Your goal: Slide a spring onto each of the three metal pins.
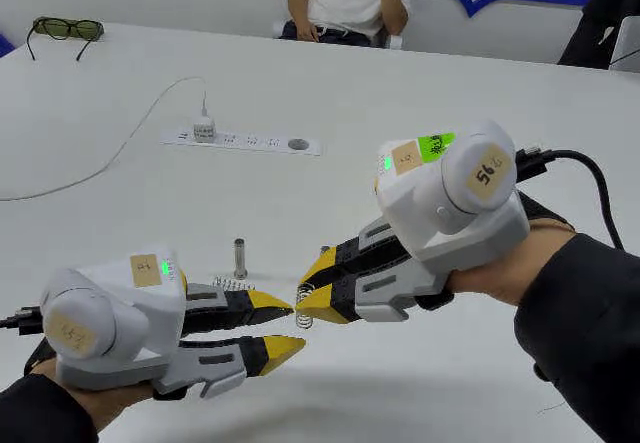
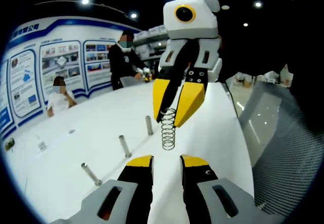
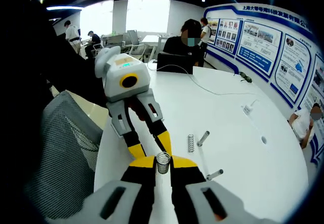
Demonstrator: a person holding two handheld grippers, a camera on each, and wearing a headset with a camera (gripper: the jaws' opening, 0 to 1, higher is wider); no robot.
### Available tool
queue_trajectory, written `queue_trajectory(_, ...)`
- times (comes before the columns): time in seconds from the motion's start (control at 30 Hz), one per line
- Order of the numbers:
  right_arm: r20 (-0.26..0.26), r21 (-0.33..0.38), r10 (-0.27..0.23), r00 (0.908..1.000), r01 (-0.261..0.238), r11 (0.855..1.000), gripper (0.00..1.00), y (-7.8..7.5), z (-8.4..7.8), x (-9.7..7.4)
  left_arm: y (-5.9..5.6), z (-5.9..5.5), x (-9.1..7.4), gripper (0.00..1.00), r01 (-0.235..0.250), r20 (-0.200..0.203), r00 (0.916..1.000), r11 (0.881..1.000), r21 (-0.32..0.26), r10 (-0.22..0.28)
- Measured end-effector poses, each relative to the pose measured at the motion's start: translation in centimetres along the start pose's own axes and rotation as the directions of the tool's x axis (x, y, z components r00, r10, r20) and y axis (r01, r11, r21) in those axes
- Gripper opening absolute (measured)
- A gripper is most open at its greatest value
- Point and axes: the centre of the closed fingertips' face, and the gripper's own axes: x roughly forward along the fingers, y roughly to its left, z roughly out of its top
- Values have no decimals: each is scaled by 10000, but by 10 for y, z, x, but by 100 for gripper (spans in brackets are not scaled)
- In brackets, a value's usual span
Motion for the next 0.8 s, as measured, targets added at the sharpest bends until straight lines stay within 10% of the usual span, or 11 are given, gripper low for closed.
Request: queue_trajectory(0.8,64,1398,-2093,9778,2063,9684,12,-86,-15,-10,25,-14,-24,30,-1004,-85,9949,9933,-579,1001)
